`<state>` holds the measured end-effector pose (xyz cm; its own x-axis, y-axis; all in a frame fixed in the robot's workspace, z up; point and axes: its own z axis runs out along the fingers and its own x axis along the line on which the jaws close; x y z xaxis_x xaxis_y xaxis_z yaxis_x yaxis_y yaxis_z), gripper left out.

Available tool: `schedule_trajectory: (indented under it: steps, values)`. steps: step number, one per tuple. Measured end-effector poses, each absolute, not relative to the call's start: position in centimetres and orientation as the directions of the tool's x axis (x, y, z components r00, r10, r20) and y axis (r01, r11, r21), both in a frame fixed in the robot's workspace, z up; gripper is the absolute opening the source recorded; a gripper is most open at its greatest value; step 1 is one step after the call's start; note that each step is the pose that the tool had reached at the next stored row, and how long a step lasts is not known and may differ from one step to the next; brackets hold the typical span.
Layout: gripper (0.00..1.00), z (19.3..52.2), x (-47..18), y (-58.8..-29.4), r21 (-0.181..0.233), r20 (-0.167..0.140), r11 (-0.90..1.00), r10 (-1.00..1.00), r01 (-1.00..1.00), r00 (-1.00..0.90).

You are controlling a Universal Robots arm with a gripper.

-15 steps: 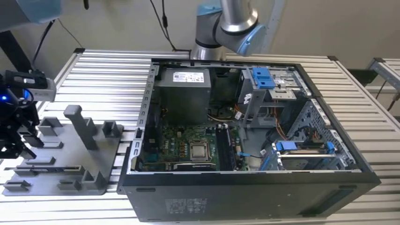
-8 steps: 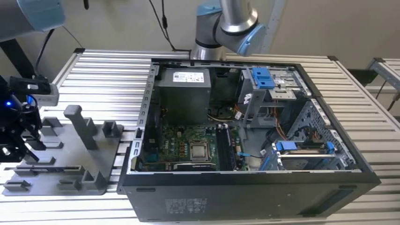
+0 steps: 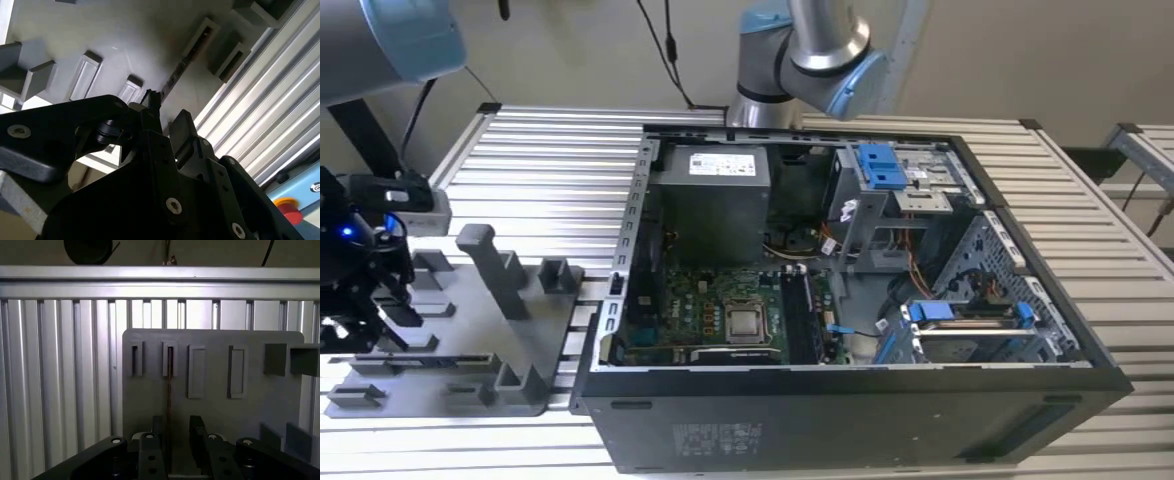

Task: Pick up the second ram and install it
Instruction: 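Pick up the second ram and move it above second insertion slot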

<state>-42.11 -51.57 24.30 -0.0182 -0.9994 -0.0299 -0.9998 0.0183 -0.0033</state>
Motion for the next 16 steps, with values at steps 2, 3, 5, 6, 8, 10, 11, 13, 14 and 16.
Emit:
schedule_trajectory:
  steps: [2, 3, 5, 6, 8, 10, 11, 13, 14, 16]
  values:
    - [0.36, 24.0, -42.1, -51.6, -0.003, -0.030, 0.018, -0.999, -1.000, -0.018]
    - [0.36, 23.9, -42.1, -51.6, -0.004, -0.030, 0.017, -0.999, -1.000, -0.017]
    - [0.36, 23.6, -42.2, -51.6, -0.005, -0.030, 0.015, -0.999, -1.000, -0.015]
    - [0.36, 23.4, -42.2, -51.6, -0.007, -0.030, 0.014, -0.999, -1.000, -0.014]
    - [0.36, 23.2, -42.3, -51.6, -0.011, -0.030, 0.012, -0.999, -1.000, -0.012]
    - [0.36, 22.9, -42.4, -51.6, -0.014, -0.030, 0.010, -1.000, -1.000, -0.010]
    - [0.36, 22.7, -42.4, -51.6, -0.015, -0.030, 0.009, -1.000, -1.000, -0.009]
    - [0.36, 22.5, -42.5, -51.6, -0.018, -0.030, 0.006, -1.000, -1.000, -0.006]
    - [0.36, 22.4, -42.6, -51.6, -0.019, -0.030, 0.004, -1.000, -1.000, -0.004]
    - [0.36, 22.2, -42.7, -51.6, -0.021, -0.030, 0.000, -1.000, -1.000, 0.001]
